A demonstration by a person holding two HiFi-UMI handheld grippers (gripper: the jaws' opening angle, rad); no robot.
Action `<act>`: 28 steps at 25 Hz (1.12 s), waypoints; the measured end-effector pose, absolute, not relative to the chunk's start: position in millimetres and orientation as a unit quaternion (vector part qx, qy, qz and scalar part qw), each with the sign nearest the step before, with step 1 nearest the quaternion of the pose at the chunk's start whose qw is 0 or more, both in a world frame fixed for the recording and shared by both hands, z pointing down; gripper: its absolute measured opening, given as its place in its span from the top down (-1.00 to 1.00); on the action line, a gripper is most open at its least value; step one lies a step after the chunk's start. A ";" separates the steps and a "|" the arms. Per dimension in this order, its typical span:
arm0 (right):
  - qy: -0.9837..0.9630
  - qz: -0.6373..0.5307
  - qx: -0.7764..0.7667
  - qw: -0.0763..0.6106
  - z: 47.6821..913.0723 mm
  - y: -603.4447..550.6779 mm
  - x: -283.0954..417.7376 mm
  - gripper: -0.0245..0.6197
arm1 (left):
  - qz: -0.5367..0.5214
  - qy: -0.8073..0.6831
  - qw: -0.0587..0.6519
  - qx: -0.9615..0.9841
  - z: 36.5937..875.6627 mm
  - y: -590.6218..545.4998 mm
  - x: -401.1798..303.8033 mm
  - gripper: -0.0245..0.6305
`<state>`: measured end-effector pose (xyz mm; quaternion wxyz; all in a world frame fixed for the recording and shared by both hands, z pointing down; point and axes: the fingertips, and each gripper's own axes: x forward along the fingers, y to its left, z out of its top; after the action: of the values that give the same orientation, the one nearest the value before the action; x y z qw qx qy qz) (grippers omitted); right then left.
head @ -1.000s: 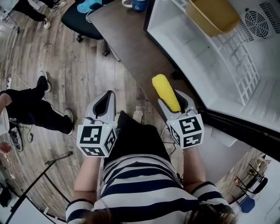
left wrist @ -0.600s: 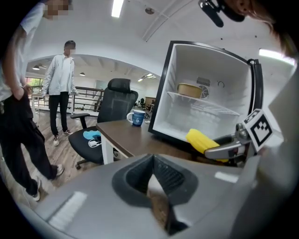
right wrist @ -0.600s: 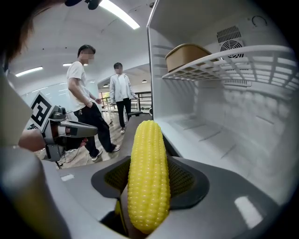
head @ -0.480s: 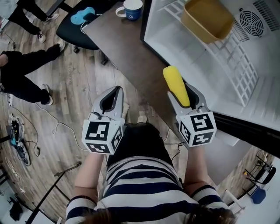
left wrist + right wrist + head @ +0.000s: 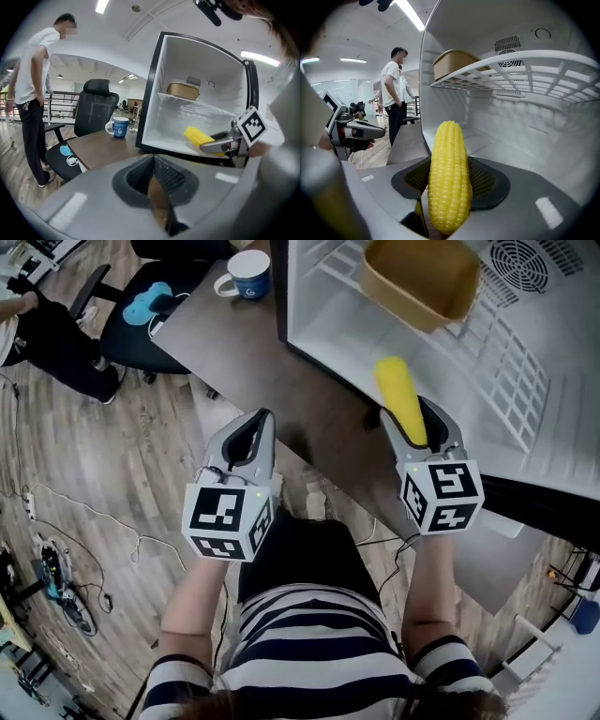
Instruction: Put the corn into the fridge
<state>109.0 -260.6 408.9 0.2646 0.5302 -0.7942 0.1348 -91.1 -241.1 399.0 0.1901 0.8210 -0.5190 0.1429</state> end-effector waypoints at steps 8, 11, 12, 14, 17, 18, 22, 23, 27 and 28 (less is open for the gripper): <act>-0.756 0.125 0.587 0.261 407.6 -282.6 138.2 0.17 | 0.141 -0.482 0.172 0.848 400.9 -274.3 -56.8 0.93; -0.742 0.127 0.605 0.258 409.5 -286.4 147.1 0.17 | 0.144 -0.469 0.162 0.856 400.8 -280.9 -44.1 0.93; -0.738 0.126 0.611 0.258 410.5 -288.8 149.8 0.17 | 0.146 -0.465 0.157 0.859 400.7 -283.3 -40.3 0.93; -0.730 0.124 0.620 0.260 412.1 -294.6 154.3 0.17 | 0.148 -0.460 0.148 0.863 400.1 -288.6 -33.6 0.93; -0.720 0.120 0.629 0.266 413.5 -301.6 159.8 0.17 | 0.148 -0.457 0.137 0.867 398.5 -297.1 -25.2 0.93; -0.717 0.120 0.633 0.267 414.2 -302.8 162.1 0.17 | 0.148 -0.456 0.132 0.868 397.7 -299.7 -22.1 0.93; -0.697 0.129 0.652 0.270 420.9 -299.7 176.6 0.17 | 0.148 -0.453 0.103 0.873 395.3 -306.9 -7.4 0.93; -0.692 0.133 0.656 0.270 422.7 -299.8 180.4 0.17 | 0.148 -0.453 0.096 0.874 395.2 -309.4 -3.8 0.93; -0.675 0.149 0.669 0.272 431.2 -310.1 186.8 0.17 | 0.144 -0.454 0.076 0.876 397.6 -326.2 6.2 0.93; -0.670 0.151 0.672 0.276 433.7 -313.3 187.2 0.17 | 0.144 -0.455 0.072 0.876 398.8 -330.6 7.9 0.93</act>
<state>187.2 -313.3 433.7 0.2760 0.6723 -0.6700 0.1515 7.9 -330.6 398.8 0.0717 0.8761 -0.4545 0.1440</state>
